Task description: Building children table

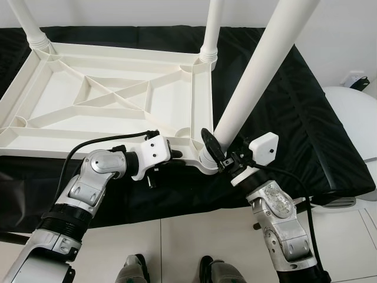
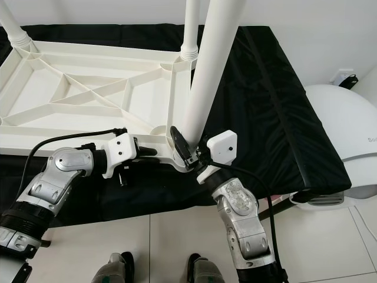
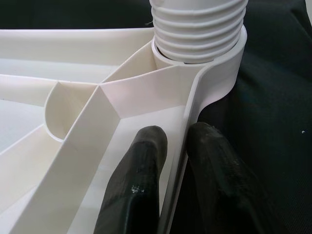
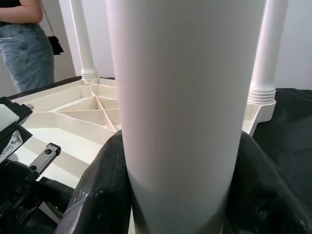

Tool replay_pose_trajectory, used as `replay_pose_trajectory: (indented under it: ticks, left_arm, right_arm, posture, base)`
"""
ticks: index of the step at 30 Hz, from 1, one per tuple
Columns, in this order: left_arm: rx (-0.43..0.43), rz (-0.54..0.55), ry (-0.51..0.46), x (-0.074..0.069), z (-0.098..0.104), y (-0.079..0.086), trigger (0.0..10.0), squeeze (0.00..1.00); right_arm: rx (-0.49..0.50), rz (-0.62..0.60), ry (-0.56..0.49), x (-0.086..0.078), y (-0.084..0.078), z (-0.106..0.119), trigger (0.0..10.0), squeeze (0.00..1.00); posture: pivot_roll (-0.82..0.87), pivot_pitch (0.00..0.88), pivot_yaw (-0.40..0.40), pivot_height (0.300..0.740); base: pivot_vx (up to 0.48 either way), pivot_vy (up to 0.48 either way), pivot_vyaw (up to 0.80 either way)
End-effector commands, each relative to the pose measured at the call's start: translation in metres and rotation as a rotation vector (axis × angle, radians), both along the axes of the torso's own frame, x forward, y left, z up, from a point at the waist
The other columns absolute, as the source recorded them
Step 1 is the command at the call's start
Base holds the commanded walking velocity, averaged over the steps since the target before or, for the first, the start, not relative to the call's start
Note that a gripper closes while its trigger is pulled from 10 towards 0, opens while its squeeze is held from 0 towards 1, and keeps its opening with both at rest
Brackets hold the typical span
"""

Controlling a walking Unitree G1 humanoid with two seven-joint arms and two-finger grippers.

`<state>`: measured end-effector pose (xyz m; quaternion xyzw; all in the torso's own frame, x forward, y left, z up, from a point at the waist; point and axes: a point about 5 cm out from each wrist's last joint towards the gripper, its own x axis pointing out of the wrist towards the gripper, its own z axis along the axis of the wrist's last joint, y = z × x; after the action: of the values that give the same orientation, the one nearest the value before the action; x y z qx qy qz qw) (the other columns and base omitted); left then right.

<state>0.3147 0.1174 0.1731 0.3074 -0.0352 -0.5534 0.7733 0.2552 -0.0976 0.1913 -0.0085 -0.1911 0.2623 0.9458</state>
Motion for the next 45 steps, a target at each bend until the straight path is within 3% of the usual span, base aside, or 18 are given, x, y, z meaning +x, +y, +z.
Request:
replay_pose_trajectory:
  ticks: [1, 24, 45]
  left_arm:
    - [-0.021, 0.052, -0.003, 0.003, 0.001, 0.009, 10.0, 0.0]
    - [-0.019, 0.046, -0.006, 0.002, 0.001, 0.008, 10.0, 0.0]
    - [-0.016, 0.045, -0.002, 0.001, 0.001, 0.01, 10.0, 0.0]
  right_arm:
    - [-0.046, -0.006, 0.185, -0.001, 0.002, -0.035, 10.0, 0.0]
    - [-0.029, -0.14, 0.188, -0.004, 0.013, -0.036, 10.0, 0.0]
    - [-0.001, -0.333, 0.229, 0.001, 0.01, -0.038, 10.0, 0.0]
  posture:
    - [0.08, 0.246, -0.015, 0.74]
    - [0.09, 0.244, -0.012, 0.74]
    - [0.1, 0.255, -0.01, 0.74]
  base:
    - [0.0, 0.0, 0.0]
    - [0.0, 0.0, 0.0]
    - [0.0, 0.0, 0.0]
